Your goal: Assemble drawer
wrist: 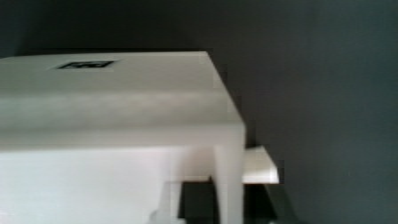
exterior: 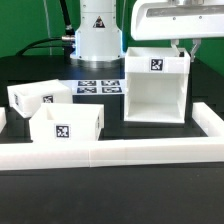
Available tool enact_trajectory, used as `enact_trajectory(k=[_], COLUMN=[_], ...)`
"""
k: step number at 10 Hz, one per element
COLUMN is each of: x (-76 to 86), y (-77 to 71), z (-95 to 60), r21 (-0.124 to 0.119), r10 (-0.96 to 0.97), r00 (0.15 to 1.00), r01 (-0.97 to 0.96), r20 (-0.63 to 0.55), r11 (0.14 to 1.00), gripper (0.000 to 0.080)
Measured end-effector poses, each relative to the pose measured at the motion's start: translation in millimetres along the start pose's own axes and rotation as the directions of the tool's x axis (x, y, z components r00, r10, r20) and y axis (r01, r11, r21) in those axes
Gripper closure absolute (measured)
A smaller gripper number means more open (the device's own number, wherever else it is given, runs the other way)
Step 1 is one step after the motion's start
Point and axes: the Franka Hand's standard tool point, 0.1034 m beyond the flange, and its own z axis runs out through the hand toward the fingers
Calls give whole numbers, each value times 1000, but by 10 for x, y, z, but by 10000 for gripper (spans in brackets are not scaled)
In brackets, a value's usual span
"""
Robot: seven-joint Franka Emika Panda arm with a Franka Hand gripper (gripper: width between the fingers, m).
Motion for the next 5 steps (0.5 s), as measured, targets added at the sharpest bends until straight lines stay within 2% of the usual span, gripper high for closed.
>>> enact_trajectory(k=[5], x=[714], y=[68], z=[-7], r21=[19], r10=[-2], r00=[998], r01=[3], r20=[-60], r11=[1000], gripper=[762])
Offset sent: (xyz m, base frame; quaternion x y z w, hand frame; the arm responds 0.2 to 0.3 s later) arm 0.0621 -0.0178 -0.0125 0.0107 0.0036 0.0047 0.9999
